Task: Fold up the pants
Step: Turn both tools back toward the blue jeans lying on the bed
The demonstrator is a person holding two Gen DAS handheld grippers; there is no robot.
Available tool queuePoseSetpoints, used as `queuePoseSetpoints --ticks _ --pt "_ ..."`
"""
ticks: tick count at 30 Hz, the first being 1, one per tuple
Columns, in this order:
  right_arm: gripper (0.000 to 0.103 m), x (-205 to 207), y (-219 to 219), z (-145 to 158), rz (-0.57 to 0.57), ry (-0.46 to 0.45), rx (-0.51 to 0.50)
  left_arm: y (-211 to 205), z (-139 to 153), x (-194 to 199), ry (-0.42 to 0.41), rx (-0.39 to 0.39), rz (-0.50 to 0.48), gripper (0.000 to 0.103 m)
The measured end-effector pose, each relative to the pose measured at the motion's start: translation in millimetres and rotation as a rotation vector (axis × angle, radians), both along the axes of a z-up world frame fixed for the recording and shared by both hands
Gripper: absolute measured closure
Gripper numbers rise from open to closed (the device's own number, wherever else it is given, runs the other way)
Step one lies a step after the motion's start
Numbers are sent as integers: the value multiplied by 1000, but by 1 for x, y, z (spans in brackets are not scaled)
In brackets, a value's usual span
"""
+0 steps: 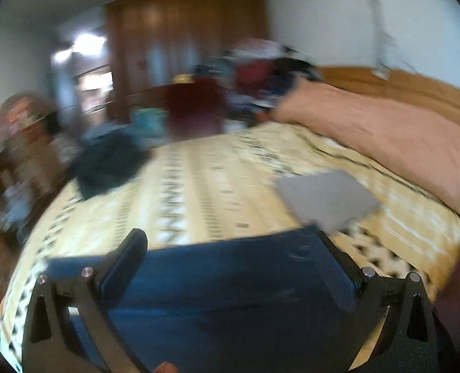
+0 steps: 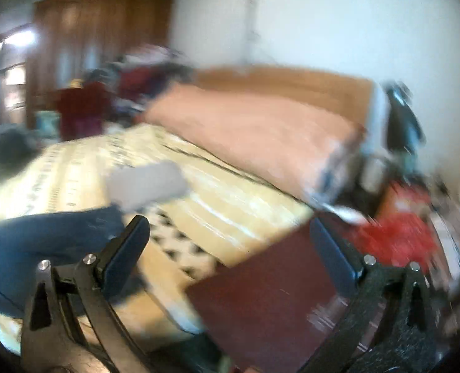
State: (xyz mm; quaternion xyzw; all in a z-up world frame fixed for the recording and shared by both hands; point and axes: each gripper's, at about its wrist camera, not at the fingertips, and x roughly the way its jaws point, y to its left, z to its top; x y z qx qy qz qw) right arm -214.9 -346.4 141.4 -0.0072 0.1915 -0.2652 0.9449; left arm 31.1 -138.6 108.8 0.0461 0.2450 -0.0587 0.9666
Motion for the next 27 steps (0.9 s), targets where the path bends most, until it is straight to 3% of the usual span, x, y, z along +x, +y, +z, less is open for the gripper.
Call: queuePoseSetpoints --ticks 4,8,13,16,19,22,25,27 --pt "0 9 48 25 136 -87 -115 114 11 4 -45 -86 176 0" --pt "0 29 85 49 276 -148 -186 222 21 3 -106 -113 353 0" --pt "0 60 104 77 416 -187 -160 357 38 -7 -196 -109 581 0" --pt "0 85 108 94 488 -235 -123 430 42 -4 -200 -94 663 0" --pt "0 113 118 94 579 -267 -91 484 40 8 -164 -54 685 0" --pt "0 153 140 75 670 -188 -52 521 25 42 -120 -57 620 0" --pt "0 198 177 29 762 -68 -58 554 -17 86 -26 -92 522 0" --pt "0 223 197 -5 803 18 -58 565 -64 124 77 -112 439 0"
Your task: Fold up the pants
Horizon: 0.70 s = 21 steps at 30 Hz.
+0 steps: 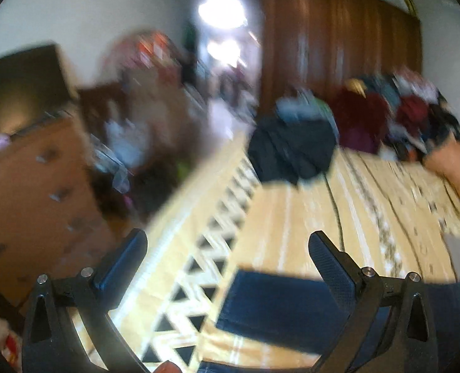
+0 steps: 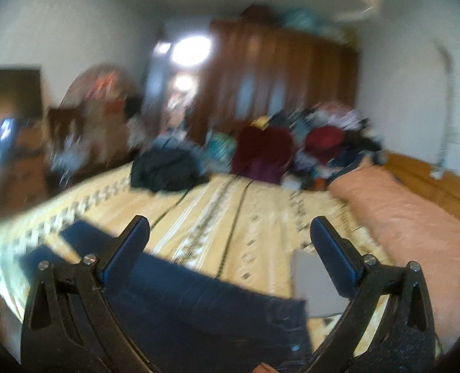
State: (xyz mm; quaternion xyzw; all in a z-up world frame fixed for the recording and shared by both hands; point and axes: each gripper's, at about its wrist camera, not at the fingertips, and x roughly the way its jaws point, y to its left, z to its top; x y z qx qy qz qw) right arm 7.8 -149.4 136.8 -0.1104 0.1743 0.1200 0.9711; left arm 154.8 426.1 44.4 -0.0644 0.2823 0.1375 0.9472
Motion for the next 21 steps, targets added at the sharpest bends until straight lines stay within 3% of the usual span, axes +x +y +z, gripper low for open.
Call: queuePoseSetpoints --ticks 3,7,9,11,14,18,21 --pt "0 36 28 -57 44 123 -34 7 -82 55 151 -89 -119 0" --pt "0 71 52 -110 68 267 -50 11 -177 107 310 -175 -181 0" --pt "0 87 60 -133 72 333 -60 16 -205 123 344 -196 -197 3" --pt "0 97 68 -146 74 373 -75 24 -226 142 379 -258 -229 11" --pt "0 109 75 -164 85 415 -94 29 -241 166 413 -247 -237 29" --pt "0 121 82 -174 99 453 -78 21 -253 183 470 -216 -268 32" --pt "0 121 91 -177 118 443 -79 23 -253 184 454 -221 -284 33"
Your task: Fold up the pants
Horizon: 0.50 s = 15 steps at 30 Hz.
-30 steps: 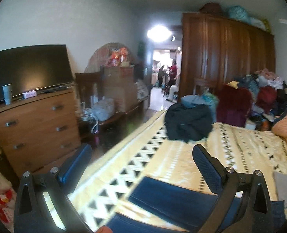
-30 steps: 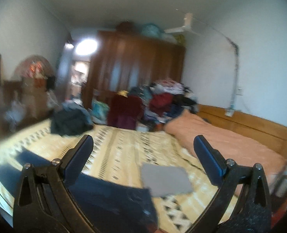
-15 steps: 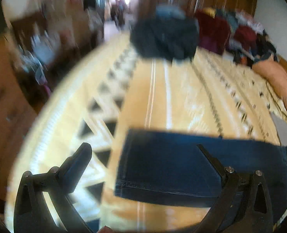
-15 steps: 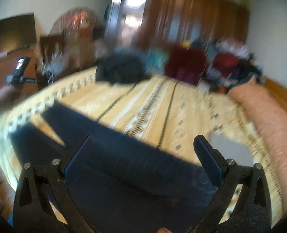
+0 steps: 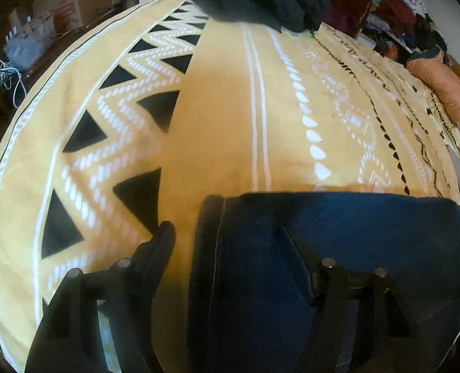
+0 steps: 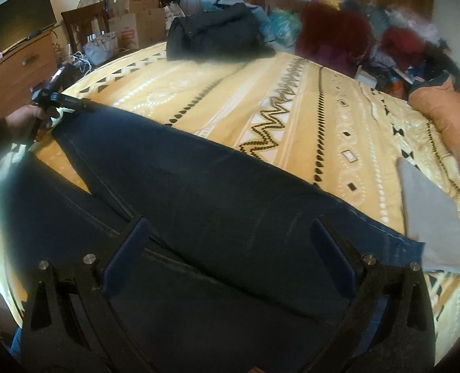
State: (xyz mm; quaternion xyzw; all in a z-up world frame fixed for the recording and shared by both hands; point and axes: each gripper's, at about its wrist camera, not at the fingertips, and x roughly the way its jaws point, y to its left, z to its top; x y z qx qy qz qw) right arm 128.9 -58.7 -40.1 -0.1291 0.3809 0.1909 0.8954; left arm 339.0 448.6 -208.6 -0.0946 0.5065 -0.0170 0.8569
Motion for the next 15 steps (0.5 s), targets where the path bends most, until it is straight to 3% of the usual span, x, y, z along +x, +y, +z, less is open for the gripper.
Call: queuePoseSetpoints --ticks 1,2,3,4,11,15 --pt "0 0 4 -1 5 -7 -3 2 0 1 -12 -22 5 36" --pt "0 -1 6 -2 9 -14 -7 5 -1 2 -21 -43 13 47" --pt "0 -2 8 -3 8 -12 -4 6 -1 2 -29 -54 15 68" --pt "0 -1 10 -4 7 -8 3 7 -2 2 -35 -51 17 78" --pt "0 1 11 -11 -4 24 36 1 7 -16 -106 -62 -1 92" --pt "0 2 -27 -4 -62 28 113 1 10 -20 -125 -56 40 93"
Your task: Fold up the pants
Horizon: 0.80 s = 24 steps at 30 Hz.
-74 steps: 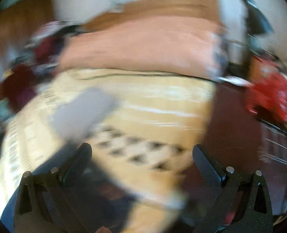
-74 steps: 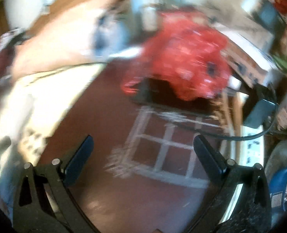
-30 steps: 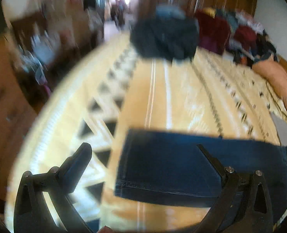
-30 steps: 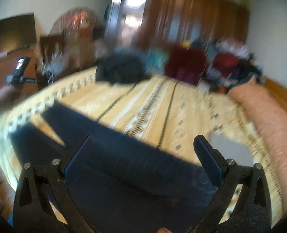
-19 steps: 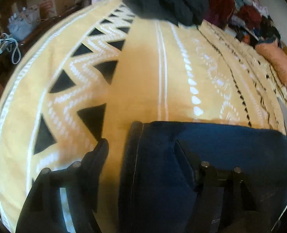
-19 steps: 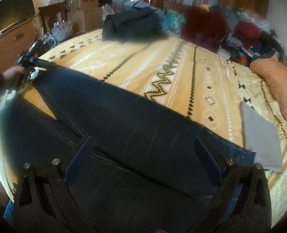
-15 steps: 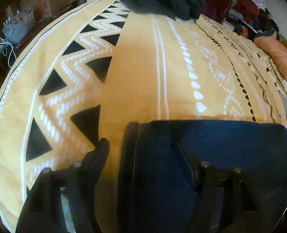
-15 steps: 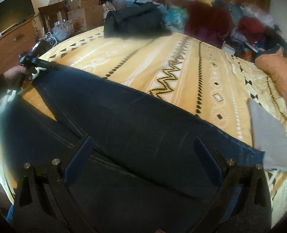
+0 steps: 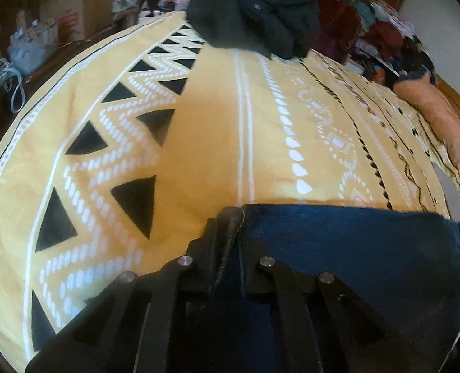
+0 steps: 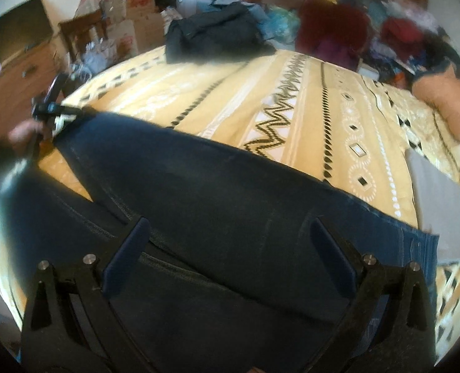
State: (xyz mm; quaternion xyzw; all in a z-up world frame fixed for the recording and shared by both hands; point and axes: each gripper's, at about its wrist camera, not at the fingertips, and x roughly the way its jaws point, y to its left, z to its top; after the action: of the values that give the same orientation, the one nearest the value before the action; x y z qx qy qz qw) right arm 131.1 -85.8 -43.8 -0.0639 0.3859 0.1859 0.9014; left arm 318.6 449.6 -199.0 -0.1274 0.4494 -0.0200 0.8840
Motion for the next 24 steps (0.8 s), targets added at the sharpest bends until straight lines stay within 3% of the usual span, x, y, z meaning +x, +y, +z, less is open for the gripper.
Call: queuePoseSetpoints --ticks 3,6,7,9,12,15,19,21,22,24 --pt "1 8 -66 3 -123 -4 34 1 -3 5 12 1 19 94" --pt "2 30 -159 -4 -288 2 -59 -2 -6 8 24 15 23 94" --pt "6 42 -191 -8 -322 22 -70 -3 -7 9 27 17 24 94" --pt "28 71 -250 -20 -395 88 -81 -3 -8 10 31 23 27 94" --pt "37 114 -311 -44 -433 202 -38 -3 -7 10 31 25 33 94" --pt "36 145 -330 -63 -427 251 -26 -4 -7 9 33 32 35 94" --pt "37 170 -317 -86 -328 314 -43 -7 -6 10 42 50 43 94" --pt "38 180 -312 -106 -306 351 -104 -8 -6 11 46 57 47 94" --pt "41 180 -313 -111 -302 361 -119 -9 -6 12 47 61 50 94" --pt "66 183 -315 -120 -296 380 -86 -9 -5 12 46 64 58 94"
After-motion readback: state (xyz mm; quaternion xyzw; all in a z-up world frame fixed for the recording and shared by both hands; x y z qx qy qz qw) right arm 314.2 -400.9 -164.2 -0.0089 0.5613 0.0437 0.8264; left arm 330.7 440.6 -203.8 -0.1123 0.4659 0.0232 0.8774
